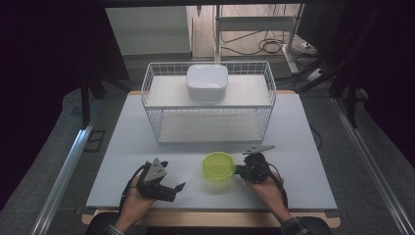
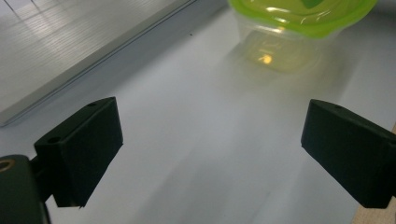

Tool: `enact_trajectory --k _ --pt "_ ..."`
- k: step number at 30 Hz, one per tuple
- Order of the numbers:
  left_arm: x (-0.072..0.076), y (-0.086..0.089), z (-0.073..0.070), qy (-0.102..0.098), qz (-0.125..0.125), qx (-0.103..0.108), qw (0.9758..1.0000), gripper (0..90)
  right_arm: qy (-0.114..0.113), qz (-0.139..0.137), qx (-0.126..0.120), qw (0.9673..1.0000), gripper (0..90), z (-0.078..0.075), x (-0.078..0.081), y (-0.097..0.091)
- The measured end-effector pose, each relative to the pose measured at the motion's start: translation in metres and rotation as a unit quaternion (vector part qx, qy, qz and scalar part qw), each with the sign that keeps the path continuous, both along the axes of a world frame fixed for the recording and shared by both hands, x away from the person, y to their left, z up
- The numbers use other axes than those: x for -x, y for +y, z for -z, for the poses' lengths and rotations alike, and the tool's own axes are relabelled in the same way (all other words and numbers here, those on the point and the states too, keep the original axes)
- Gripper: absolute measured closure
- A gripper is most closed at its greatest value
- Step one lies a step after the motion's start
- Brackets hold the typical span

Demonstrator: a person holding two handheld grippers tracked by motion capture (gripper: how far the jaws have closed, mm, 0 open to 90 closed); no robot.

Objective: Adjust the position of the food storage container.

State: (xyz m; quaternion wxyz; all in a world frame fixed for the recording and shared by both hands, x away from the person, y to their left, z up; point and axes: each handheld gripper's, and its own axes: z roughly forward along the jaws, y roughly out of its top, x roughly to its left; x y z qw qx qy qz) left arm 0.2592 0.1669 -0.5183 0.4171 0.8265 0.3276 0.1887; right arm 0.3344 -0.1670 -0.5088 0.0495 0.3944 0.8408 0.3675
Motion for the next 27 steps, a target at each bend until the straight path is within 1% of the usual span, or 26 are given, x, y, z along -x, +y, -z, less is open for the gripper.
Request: enact_trajectory --k 3,5,6,8,9,10,11,13,15,17,18,23,27 --pt "0.000 0.000 0.000 0.001 0.001 -0.001 1.0000 5.2 -0.004 -0.013 0.002 0.9999 86.4 0.001 -0.006 0.013" --pt "0.000 0.001 0.000 0.002 0.001 -0.003 1.0000 5.2 -0.011 -0.017 0.006 0.9998 86.4 0.001 -0.010 0.018" --pt "0.000 0.001 0.000 0.002 0.001 -0.002 1.0000 5.2 -0.015 -0.019 0.012 0.9996 86.4 0.000 -0.011 0.018" --pt "-0.001 0.002 0.000 0.002 0.000 0.000 1.0000 5.2 -0.030 -0.020 0.033 0.9988 86.3 -0.002 -0.010 0.015" --pt "-0.001 0.002 0.000 0.003 0.000 0.001 1.0000 5.2 -0.034 -0.021 0.036 0.9986 86.3 -0.002 -0.009 0.011" --pt "-0.001 0.003 0.000 0.004 0.000 0.001 1.0000 5.2 -0.028 -0.015 0.031 0.9990 86.3 -0.003 -0.006 0.007" --pt "-0.001 0.003 0.000 0.004 -0.001 0.001 1.0000 5.2 -0.026 -0.012 0.030 0.9992 86.3 -0.004 -0.003 0.003" --pt "-0.001 0.003 0.000 0.004 -0.001 0.001 1.0000 5.2 -0.023 -0.014 0.035 0.9990 86.3 -0.005 0.005 -0.002" --pt "-0.001 0.003 0.000 0.005 -0.002 0.001 1.0000 5.2 -0.014 -0.020 0.032 0.9992 86.3 -0.004 0.015 -0.004" --pt "-0.001 0.003 0.000 0.005 -0.001 0.001 1.0000 5.2 -0.008 -0.033 0.029 0.9990 86.3 -0.003 0.022 -0.001" --pt "-0.001 0.002 0.000 0.005 -0.001 0.001 1.0000 5.2 -0.008 -0.039 0.026 0.9988 86.3 -0.003 0.023 0.001" --pt "-0.002 0.003 0.001 0.006 -0.001 0.001 1.0000 5.2 -0.015 -0.050 0.027 0.9983 85.9 -0.003 0.023 0.014" --pt "-0.002 0.003 0.001 0.006 -0.001 0.001 1.0000 5.2 -0.015 -0.042 0.027 0.9987 85.9 0.000 0.017 0.017"
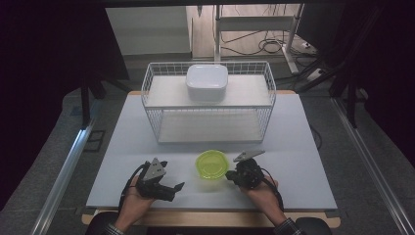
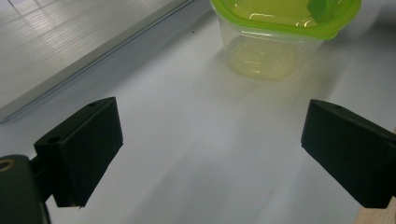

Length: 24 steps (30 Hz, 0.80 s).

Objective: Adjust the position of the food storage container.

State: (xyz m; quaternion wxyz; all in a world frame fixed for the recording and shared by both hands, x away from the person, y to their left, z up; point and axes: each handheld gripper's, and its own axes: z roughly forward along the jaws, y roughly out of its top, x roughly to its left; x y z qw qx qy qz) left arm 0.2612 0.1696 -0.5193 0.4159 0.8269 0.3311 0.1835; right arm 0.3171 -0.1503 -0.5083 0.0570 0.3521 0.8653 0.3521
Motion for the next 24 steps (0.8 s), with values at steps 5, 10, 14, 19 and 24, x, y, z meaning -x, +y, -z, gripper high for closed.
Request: enact_trajectory --k 5,10,14,19,24 --pt "0.000 -0.001 0.001 0.002 0.002 -0.004 1.0000 5.2 -0.010 0.009 0.000 0.9999 86.0 0.000 -0.009 0.001" --pt "-0.001 0.001 0.000 0.004 -0.001 -0.002 1.0000 5.2 -0.018 0.011 0.002 0.9998 81.8 -0.002 -0.009 -0.004" --pt "-0.001 0.003 0.000 0.006 -0.001 0.001 1.0000 5.1 -0.035 0.014 0.003 0.9993 69.2 -0.006 -0.005 -0.013" --pt "-0.002 0.005 0.000 0.007 -0.001 0.012 0.9999 4.7 -0.047 0.012 -0.002 0.9988 48.3 -0.009 -0.002 -0.024" --pt "-0.002 0.006 -0.001 0.000 0.002 0.022 0.9998 5.0 -0.069 -0.001 -0.008 0.9976 32.1 -0.011 0.000 -0.029"
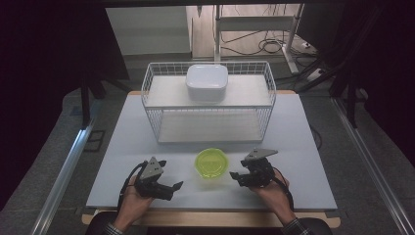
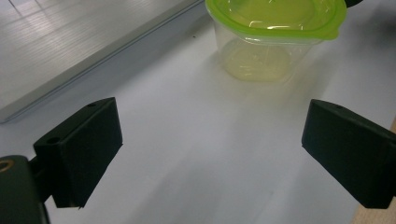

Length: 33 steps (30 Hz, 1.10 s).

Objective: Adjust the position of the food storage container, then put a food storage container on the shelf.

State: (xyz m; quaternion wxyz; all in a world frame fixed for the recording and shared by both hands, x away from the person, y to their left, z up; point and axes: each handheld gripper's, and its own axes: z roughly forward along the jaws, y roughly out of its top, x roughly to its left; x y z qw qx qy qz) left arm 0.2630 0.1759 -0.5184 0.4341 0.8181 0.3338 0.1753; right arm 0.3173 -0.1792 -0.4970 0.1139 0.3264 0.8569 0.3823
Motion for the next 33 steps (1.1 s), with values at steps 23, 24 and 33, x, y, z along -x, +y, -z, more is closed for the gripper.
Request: enact_trajectory --k 23,24,33 --pt "-0.002 0.000 0.004 -0.002 0.002 -0.006 1.0000 4.1 -0.005 0.001 -0.033 0.9994 7.0 -0.001 -0.004 -0.006" --pt "-0.002 0.000 0.004 -0.003 0.001 -0.007 1.0000 4.1 -0.003 0.004 -0.035 0.9994 7.0 -0.002 -0.004 -0.005" --pt "-0.003 0.000 0.005 0.001 -0.002 -0.008 1.0000 3.9 0.007 0.003 -0.041 0.9991 4.6 -0.010 -0.010 -0.001"
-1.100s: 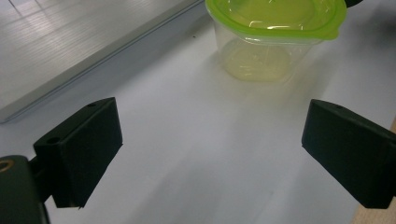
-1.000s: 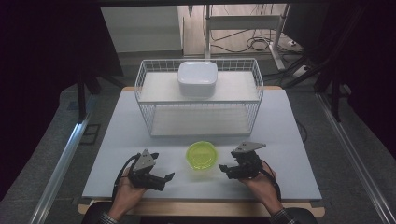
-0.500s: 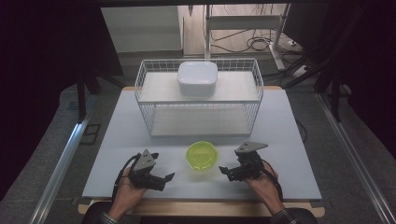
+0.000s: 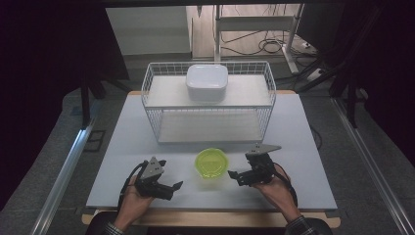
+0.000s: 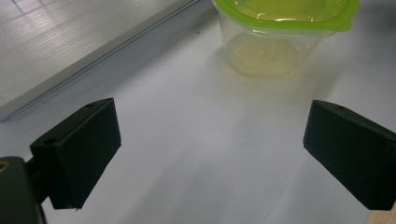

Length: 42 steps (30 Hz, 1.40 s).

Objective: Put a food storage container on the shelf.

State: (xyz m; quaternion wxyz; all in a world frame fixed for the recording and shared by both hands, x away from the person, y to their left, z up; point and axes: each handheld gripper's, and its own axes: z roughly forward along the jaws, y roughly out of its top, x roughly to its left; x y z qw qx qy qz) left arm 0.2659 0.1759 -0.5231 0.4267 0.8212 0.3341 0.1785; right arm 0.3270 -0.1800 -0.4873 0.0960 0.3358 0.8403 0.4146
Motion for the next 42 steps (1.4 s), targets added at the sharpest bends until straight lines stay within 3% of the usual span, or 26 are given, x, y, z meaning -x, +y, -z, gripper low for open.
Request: enact_trajectory --k 3,7,10,12,15,19,25,35,42 --pt "0.000 0.000 0.000 0.001 0.000 -0.001 1.0000 3.8 0.005 0.001 -0.009 0.9999 4.6 -0.005 -0.004 0.001" --pt "-0.001 -0.001 0.001 0.002 0.000 -0.005 1.0000 3.8 -0.005 0.002 -0.013 0.9999 6.2 -0.012 -0.006 0.005" --pt "-0.001 -0.001 0.001 0.003 0.001 -0.006 1.0000 3.8 0.004 0.000 -0.009 1.0000 8.5 -0.014 -0.010 0.007" --pt "-0.001 -0.001 0.001 0.003 0.000 -0.007 1.0000 3.8 0.017 0.001 -0.004 0.9999 11.6 -0.015 -0.014 0.009" --pt "-0.001 -0.001 0.001 0.003 0.001 -0.008 1.0000 3.7 0.038 -0.001 -0.016 0.9991 19.4 -0.017 -0.020 0.010" --pt "-0.001 -0.001 0.001 0.003 0.001 -0.007 1.0000 3.7 0.048 -0.011 -0.022 0.9985 27.8 -0.020 -0.028 0.014" --pt "-0.001 -0.002 0.002 0.002 0.002 -0.011 0.9999 3.6 0.086 -0.023 -0.031 0.9955 39.1 -0.015 -0.045 0.024" --pt "-0.001 -0.002 0.002 0.002 0.004 -0.016 0.9999 3.6 0.165 -0.022 -0.068 0.9836 56.1 0.004 -0.070 0.028" --pt "0.000 -0.003 0.002 0.001 0.006 -0.020 0.9998 3.6 0.234 -0.034 -0.119 0.9643 70.3 0.012 -0.080 0.022"
